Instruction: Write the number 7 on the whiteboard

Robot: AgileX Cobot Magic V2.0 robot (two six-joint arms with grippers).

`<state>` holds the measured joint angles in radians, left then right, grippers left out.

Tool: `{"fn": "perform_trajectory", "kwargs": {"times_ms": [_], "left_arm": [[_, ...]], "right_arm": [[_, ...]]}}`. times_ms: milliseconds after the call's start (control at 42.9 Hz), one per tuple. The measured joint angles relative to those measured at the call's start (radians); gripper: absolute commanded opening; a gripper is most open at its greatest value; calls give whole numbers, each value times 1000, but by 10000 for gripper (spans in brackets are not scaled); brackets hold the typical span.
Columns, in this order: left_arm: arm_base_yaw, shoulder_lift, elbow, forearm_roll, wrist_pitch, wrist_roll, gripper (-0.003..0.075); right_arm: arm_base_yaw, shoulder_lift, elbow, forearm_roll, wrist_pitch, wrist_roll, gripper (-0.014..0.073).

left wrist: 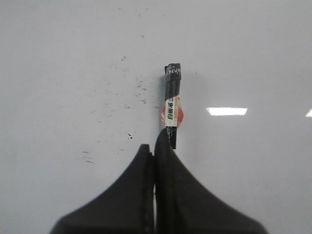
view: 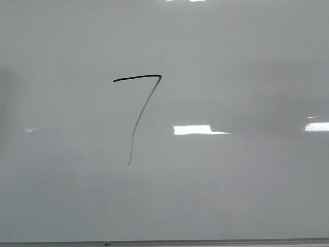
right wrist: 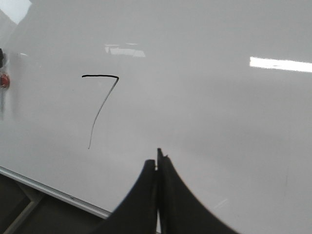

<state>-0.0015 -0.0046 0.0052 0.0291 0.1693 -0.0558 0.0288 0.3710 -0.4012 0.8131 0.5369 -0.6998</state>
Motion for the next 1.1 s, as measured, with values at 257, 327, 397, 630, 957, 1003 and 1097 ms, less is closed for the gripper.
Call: {"fn": "perform_trajectory", "kwargs": {"times_ms": [257, 327, 397, 630, 957, 1003, 1097], "left_arm": [[0, 0, 0, 0, 0, 0, -20], [0, 0, 0, 0, 0, 0, -20], [0, 0, 0, 0, 0, 0, -20], [0, 0, 0, 0, 0, 0, -20], [0, 0, 0, 0, 0, 0, -20], [0, 0, 0, 0, 0, 0, -20], [0, 0, 0, 0, -2, 0, -20]], "right_arm": [[0, 0, 0, 0, 0, 0, -60], [4, -1, 5, 0, -14, 0, -60], [9, -3, 9, -13, -40, 0, -60], [11, -48, 91, -280, -190, 235, -60], [6, -143, 328, -650, -480, 650, -60], [-5, -154, 357, -662, -494, 658, -60], [-23, -190, 403, -674, -498, 667, -60]]}}
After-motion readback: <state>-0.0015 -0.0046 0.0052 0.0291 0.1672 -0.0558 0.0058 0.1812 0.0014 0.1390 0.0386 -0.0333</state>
